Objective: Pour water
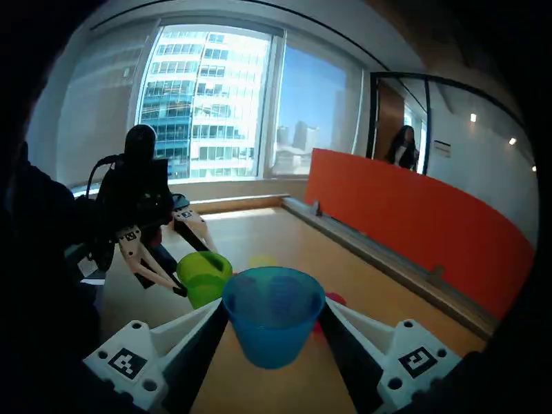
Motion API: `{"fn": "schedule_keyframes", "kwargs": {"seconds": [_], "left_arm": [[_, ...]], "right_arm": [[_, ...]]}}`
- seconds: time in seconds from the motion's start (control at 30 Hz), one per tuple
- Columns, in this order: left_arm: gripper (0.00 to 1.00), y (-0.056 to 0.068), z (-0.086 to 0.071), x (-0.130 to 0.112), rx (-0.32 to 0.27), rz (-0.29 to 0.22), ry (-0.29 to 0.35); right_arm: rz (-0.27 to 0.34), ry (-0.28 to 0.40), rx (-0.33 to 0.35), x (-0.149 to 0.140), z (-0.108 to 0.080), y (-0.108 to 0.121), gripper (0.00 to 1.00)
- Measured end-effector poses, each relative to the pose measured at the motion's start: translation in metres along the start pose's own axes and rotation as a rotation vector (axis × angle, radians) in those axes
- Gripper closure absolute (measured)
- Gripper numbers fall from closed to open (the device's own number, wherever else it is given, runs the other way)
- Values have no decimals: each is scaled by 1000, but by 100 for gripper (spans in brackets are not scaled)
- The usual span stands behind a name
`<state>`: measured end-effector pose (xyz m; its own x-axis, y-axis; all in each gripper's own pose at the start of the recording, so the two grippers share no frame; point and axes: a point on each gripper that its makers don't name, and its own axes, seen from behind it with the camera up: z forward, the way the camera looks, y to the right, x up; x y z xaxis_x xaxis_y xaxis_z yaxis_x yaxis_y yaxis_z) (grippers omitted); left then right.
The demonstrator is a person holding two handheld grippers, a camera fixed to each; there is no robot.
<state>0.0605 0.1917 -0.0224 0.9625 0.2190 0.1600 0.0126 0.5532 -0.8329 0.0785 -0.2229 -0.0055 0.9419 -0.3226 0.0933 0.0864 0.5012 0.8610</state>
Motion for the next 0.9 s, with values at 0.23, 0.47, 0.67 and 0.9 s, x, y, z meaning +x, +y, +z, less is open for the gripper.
{"fn": "schedule_keyframes", "kwargs": {"seconds": [0.23, 0.47, 0.67, 0.9], "left_arm": [[14, 3, 8, -18, -11, 12, -53], [14, 2, 16, -39, -15, 25, -109], [14, 0, 20, -51, -16, 24, -140], [14, -2, 26, -65, -24, 31, -182]], "right_arm": [[-17, -49, 9, -23, 7, -3, 9], [-32, -95, 24, -46, 14, -7, 9], [-35, -133, 33, -65, 21, -10, 9], [-33, -173, 42, -84, 28, -11, 9]]}}
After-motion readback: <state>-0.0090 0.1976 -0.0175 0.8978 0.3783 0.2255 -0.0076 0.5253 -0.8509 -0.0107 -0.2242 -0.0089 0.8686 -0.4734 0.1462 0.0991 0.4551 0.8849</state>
